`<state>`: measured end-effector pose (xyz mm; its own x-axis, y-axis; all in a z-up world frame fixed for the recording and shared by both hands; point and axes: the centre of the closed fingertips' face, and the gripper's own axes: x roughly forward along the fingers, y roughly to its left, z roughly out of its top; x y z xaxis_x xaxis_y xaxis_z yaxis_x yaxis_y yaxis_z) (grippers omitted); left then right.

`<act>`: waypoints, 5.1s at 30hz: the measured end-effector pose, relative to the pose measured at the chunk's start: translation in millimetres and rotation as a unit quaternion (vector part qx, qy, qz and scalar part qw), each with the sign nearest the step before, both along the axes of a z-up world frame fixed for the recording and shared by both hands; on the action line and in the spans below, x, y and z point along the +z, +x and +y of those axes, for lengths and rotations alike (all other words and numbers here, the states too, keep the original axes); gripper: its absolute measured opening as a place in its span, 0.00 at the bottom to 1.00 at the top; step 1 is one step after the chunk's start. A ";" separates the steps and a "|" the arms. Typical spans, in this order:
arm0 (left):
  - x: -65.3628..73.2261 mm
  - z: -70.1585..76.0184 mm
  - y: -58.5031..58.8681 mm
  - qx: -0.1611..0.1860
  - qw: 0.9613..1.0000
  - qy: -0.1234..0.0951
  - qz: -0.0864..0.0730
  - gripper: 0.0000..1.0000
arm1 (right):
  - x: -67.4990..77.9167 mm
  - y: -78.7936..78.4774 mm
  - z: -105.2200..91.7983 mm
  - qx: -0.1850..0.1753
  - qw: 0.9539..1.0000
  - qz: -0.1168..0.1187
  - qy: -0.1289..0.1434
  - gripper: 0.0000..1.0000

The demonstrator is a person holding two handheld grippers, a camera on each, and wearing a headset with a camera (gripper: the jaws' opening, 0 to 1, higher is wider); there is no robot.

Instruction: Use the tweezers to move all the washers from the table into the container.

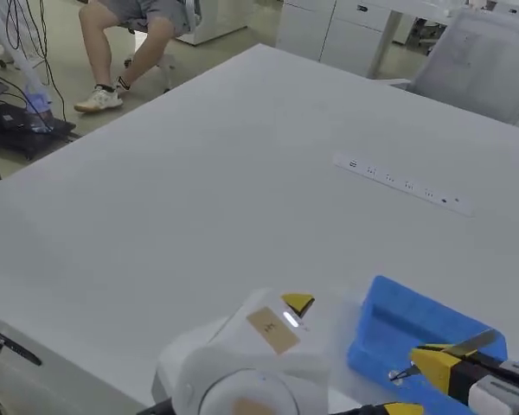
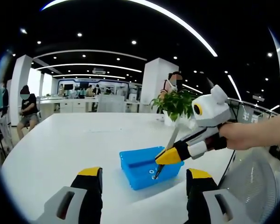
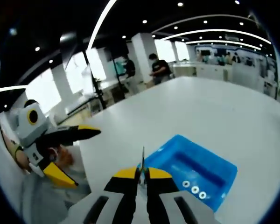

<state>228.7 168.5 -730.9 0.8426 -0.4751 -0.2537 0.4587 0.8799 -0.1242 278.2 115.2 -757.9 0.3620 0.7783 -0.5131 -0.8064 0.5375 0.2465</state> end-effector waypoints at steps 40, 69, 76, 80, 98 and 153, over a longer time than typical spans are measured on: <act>-5.2 0.3 -0.6 -0.003 1.000 0.011 0.012 0.70 | -49.8 58.9 9.1 0.008 0.996 -0.033 -0.081 0.04; -9.5 -5.8 -2.1 -0.017 1.000 0.014 0.022 0.70 | -64.7 -49.1 -78.6 0.129 0.950 -0.002 -0.283 0.03; -9.7 -5.7 -2.3 -0.016 1.000 0.015 0.022 0.69 | -73.6 -54.6 -45.1 0.191 0.944 -0.044 -0.264 0.03; -10.0 -6.2 -2.6 -0.017 0.999 0.017 0.023 0.69 | -85.0 -64.9 -25.2 0.260 0.930 -0.089 -0.245 0.03; -11.7 -7.0 -3.2 -0.020 0.999 0.022 0.027 0.69 | -102.0 -67.2 -13.1 0.343 0.905 -0.149 -0.203 0.04; 22.1 15.5 8.7 0.058 0.997 -0.002 -0.060 0.99 | 75.7 8.5 -190.1 -0.246 0.932 -0.259 0.068 0.99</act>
<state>237.4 183.9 -708.8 0.9160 -0.3738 -0.1458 0.3661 0.9273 -0.0780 286.7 -74.8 -682.3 0.8639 0.4972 -0.0800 -0.4997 0.8661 -0.0142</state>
